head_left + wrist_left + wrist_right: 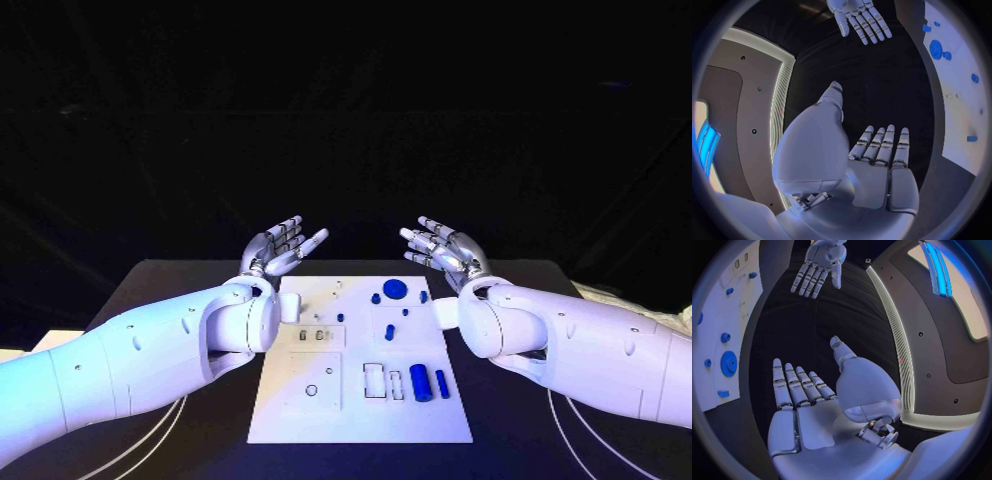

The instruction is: Assemble the parts on the task board

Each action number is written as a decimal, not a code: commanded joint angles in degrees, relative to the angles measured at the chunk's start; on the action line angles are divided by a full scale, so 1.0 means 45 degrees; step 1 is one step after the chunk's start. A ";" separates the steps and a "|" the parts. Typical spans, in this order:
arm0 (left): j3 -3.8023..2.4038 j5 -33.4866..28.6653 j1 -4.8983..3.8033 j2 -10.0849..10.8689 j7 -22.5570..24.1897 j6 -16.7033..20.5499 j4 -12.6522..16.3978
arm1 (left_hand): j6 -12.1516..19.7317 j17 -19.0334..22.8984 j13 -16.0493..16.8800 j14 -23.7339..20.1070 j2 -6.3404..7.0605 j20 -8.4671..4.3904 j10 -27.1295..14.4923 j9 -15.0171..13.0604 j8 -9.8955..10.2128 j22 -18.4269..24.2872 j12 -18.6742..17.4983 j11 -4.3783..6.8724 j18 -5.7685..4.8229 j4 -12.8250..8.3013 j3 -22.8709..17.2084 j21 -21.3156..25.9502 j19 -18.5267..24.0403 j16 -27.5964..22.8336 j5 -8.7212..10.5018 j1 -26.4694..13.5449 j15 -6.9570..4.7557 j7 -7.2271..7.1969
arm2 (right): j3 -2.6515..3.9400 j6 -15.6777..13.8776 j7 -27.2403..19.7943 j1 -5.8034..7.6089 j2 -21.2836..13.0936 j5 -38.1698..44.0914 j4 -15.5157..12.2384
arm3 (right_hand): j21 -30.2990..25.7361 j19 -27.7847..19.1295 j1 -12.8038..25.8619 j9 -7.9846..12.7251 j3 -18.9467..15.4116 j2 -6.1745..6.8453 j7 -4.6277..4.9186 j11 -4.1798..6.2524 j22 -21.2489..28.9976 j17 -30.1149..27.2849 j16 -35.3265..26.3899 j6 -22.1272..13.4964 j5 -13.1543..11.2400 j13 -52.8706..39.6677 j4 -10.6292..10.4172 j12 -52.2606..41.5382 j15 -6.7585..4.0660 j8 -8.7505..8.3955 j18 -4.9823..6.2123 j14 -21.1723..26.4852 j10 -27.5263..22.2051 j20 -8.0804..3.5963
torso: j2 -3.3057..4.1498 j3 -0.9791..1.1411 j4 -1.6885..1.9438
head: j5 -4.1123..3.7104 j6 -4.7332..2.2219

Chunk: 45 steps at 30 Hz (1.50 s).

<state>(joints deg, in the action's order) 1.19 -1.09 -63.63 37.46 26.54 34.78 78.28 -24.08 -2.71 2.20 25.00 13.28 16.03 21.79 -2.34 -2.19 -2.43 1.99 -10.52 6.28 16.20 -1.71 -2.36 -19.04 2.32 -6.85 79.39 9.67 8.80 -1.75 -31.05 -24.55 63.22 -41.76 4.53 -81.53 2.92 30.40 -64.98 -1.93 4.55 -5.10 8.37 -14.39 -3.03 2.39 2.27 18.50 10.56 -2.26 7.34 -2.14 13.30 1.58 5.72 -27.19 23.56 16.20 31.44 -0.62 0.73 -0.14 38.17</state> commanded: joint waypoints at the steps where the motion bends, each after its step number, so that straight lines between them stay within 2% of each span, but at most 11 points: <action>1: 0.0001 -0.0082 -0.0031 -0.0052 -0.0186 -0.1111 -0.0070 | -0.1160 -0.0183 0.0113 0.1534 -0.0344 0.0128 0.1334 -0.0120 -0.0206 -0.0152 0.0202 -0.0327 0.0569 0.0179 -0.0346 -0.0249 -0.1174 0.0329 -0.0018 0.0819 0.0295 0.1113 | -0.0069 0.3008 0.0990 0.0142 0.0163 0.1443 0.0410 | 0.0316 0.1501 -0.1429 -0.0151 0.0151 -0.0118 0.1730 -0.0011 -0.0187 0.0157 0.0267 0.1675 -0.0201 -0.0164 0.0711 -0.0279 -0.0051 0.0245 0.0402 -0.2327 0.2360 0.0097 | 0.0004 -0.0005 0.0008 | 0.0000 0.0007; 3: 0.0001 -0.0082 -0.0031 -0.0052 -0.0186 -0.1111 -0.0070 | -0.1626 -0.0288 0.0151 0.2509 -0.0580 0.0138 0.1947 -0.0155 -0.0272 -0.0252 0.0271 -0.0395 0.0667 0.0162 -0.0521 -0.0427 -0.1980 0.0526 0.0017 0.0843 0.0333 0.1159 | -0.0095 0.3351 0.1105 0.0188 0.0210 0.1590 0.0540 | 0.0572 0.2450 -0.1639 -0.0219 0.0154 -0.0097 0.1629 0.0114 -0.0305 0.0239 0.0447 0.2519 -0.0197 -0.0240 0.0881 -0.0438 -0.0203 0.0350 0.0570 -0.3673 0.3580 0.0088 | 0.0004 -0.0005 0.0008 | 0.0000 0.0007; 6: 0.0001 -0.0082 -0.0031 -0.0052 -0.0186 -0.1111 -0.0070 | -0.3484 -0.0494 0.0329 0.4590 -0.1220 0.0136 0.4575 -0.0308 -0.0593 -0.0585 0.0667 -0.0551 0.0695 0.0017 -0.0915 -0.1134 -0.4558 0.1076 0.0108 0.0941 0.0392 0.1222 | -0.0144 0.4004 0.1325 0.0278 0.0299 0.1870 0.0788 | 0.1107 0.3542 -0.2048 -0.0444 0.0260 -0.0109 0.1308 0.0557 -0.0464 0.0342 0.0919 0.5230 -0.0054 -0.0379 0.1239 -0.0983 -0.0690 0.0776 0.1020 -0.5817 0.6209 0.0037 | 0.0004 -0.0005 0.0008 | 0.0000 0.0007; 9: 0.0001 -0.0082 -0.0031 -0.0052 -0.0186 -0.1111 -0.0070 | -0.5410 -0.0614 0.0430 0.5931 -0.1632 0.0055 0.6694 -0.0443 -0.0930 -0.0766 0.1090 -0.0267 0.0897 -0.0263 -0.1007 -0.1678 -0.5920 0.1522 0.0159 0.0976 0.0099 0.1146 | -0.0174 0.4395 0.1456 0.0331 0.0352 0.2038 0.0936 | 0.1495 0.4356 -0.2150 -0.0493 0.0438 -0.0138 0.1082 0.0884 -0.0550 0.0308 0.1092 0.7117 0.0060 -0.0298 0.1495 -0.1129 -0.1018 0.0980 0.1091 -0.6870 0.7211 -0.0178 | 0.0004 -0.0005 0.0008 | 0.0000 0.0007; 12: 0.0001 -0.0082 -0.0031 -0.0052 -0.0186 -0.1111 -0.0070 | -0.6022 -0.0628 0.0370 0.6578 -0.1815 -0.0082 0.7328 -0.0418 -0.0976 -0.0800 0.1138 -0.0107 0.0946 -0.0545 -0.0956 -0.1870 -0.6650 0.1615 0.0160 0.0934 -0.0082 0.1022 | -0.0183 0.4523 0.1499 0.0349 0.0369 0.2092 0.0985 | 0.1737 0.4885 -0.2062 -0.0428 0.0630 -0.0134 0.0951 0.1049 -0.0588 0.0283 0.1089 0.7560 0.0051 -0.0272 0.1675 -0.1046 -0.1218 0.0916 0.1076 -0.7472 0.7719 -0.0404 | 0.0004 -0.0005 0.0008 | 0.0000 0.0007; 13: -0.0001 -0.0093 -0.0045 0.0120 0.0258 -0.1376 -0.0236 | -0.6310 -0.0715 0.0381 0.7064 -0.1906 -0.0220 0.7691 -0.0418 -0.1034 -0.0854 0.1196 0.0002 0.0952 -0.0664 -0.0940 -0.2032 -0.7104 0.1760 0.0164 0.0918 -0.0226 0.0944 | -0.0138 0.2244 0.1278 0.0470 0.0190 0.5818 0.1591 | 0.1758 0.4958 -0.2007 -0.0410 0.0670 -0.0088 0.0934 0.1045 -0.0574 0.0279 0.1042 0.7617 0.0090 -0.0274 0.1733 -0.0971 -0.1235 0.0846 0.1096 -0.7591 0.7793 -0.0451 | 0.0154 0.0014 0.0017 | -0.0156 0.0070; 19: 0.0001 -0.0063 -0.0058 0.0340 0.0281 -0.1186 0.0082 | -0.6778 -0.0960 0.0367 0.7941 -0.2050 -0.0480 0.8297 -0.0363 -0.1044 -0.0899 0.1145 0.0165 0.0946 -0.0913 -0.0854 -0.2224 -0.7885 0.1935 0.0160 0.0791 -0.0488 0.0849 | -0.0076 0.1879 0.1546 0.0580 0.0061 0.7449 0.1575 | 0.1888 0.5309 -0.1889 -0.0400 0.0810 0.0030 0.0920 0.1062 -0.0553 0.0287 0.0932 0.7771 0.0173 -0.0280 0.1916 -0.0710 -0.1377 0.0594 0.1088 -0.8122 0.7971 -0.0581 | 0.0386 0.0054 0.0066 | -0.0253 -0.0029; 27: -0.0139 -0.0076 -0.0076 0.0767 0.0016 -0.1291 0.0906 | -0.6837 -0.1138 0.0343 0.8338 -0.2106 -0.0578 0.8372 -0.0321 -0.0917 -0.0895 0.0942 0.0181 0.0941 -0.1067 -0.0777 -0.2254 -0.8227 0.1967 0.0164 0.0670 -0.0576 0.0855 | 0.0033 0.1553 0.2236 0.0841 -0.0046 0.9631 0.1510 | 0.2266 0.6009 -0.1843 -0.0406 0.1239 0.0155 0.0823 0.1224 -0.0613 0.0329 0.0822 0.8164 0.0097 -0.0293 0.2012 -0.0488 -0.1643 0.0488 0.1080 -0.9060 0.8577 -0.0911 | 0.0806 0.0023 0.0205 | -0.0372 -0.0249; 32: -0.0186 -0.0079 -0.0123 0.1092 -0.0154 -0.1440 0.1406 | -0.7014 -0.1398 0.0366 0.8779 -0.2125 -0.0711 0.8625 -0.0329 -0.0864 -0.0928 0.0850 0.0263 0.0940 -0.1235 -0.0679 -0.2342 -0.8638 0.2025 0.0171 0.0560 -0.0703 0.0794 | 0.0104 0.1700 0.3056 0.1050 -0.0065 1.1613 0.1479 | 0.2588 0.6480 -0.1743 -0.0403 0.1360 0.0358 0.0754 0.1351 -0.0724 0.0431 0.0944 0.8251 0.0127 -0.0313 0.1994 -0.0435 -0.1845 0.0473 0.1089 -0.9796 0.8903 -0.1128 | 0.1091 0.0058 0.0315 | -0.0375 -0.0359; 41: -0.0291 -0.0080 -0.0173 0.1668 -0.0394 -0.1701 0.2715 | -0.7176 -0.1661 0.0381 0.9076 -0.2146 -0.0813 0.8827 -0.0342 -0.0835 -0.0985 0.0781 0.0331 0.0930 -0.1328 -0.0571 -0.2452 -0.8985 0.2053 0.0172 0.0428 -0.0796 0.0740 | 0.0195 0.3237 0.4759 0.1425 0.0049 1.5962 0.1454 | 0.4656 0.8888 -0.1707 -0.0443 0.1248 0.0777 0.0275 0.1977 -0.1733 0.1491 0.2406 0.8775 0.0198 -0.0436 0.1952 -0.0605 -0.2797 0.0533 0.1078 -1.3015 1.0113 -0.2258 | 0.1653 0.0054 0.0583 | -0.0674 -0.0503; 45: -0.0338 -0.0080 -0.0177 0.1835 -0.0465 -0.1774 0.3197 | -0.7177 -0.1690 0.0378 0.9089 -0.2142 -0.0823 0.8831 -0.0340 -0.0822 -0.0994 0.0761 0.0330 0.0928 -0.1333 -0.0546 -0.2468 -0.9027 0.2044 0.0176 0.0397 -0.0801 0.0741 | 0.0211 0.3699 0.5214 0.1489 0.0157 1.7307 0.1519 | 0.5952 0.9354 -0.1591 -0.0423 0.1329 0.0841 0.0159 0.2167 -0.2523 0.2725 0.4266 0.8896 0.0223 -0.0425 0.1940 -0.0455 -0.3010 0.0471 0.0984 -1.3201 1.0251 -0.2540 | 0.1875 0.0051 0.0709 | -0.0784 -0.0578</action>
<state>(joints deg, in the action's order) -0.24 -1.36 -64.31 45.57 24.92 28.72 91.98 -56.10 -10.26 3.86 65.50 3.69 12.19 61.23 -3.87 -6.17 -6.84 5.75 -9.10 9.82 10.50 -4.36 -13.15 -59.29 11.39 -6.35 81.78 6.12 12.16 -0.86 -18.77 -5.30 69.83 -41.22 71.71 -74.76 28.80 72.19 -72.32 -3.85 10.26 -1.71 9.15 -4.78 -13.83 13.72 20.02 58.20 11.31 -4.20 16.09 -4.43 -0.02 4.07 10.19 -84.03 69.59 4.90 38.81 -0.37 3.37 -3.35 35.78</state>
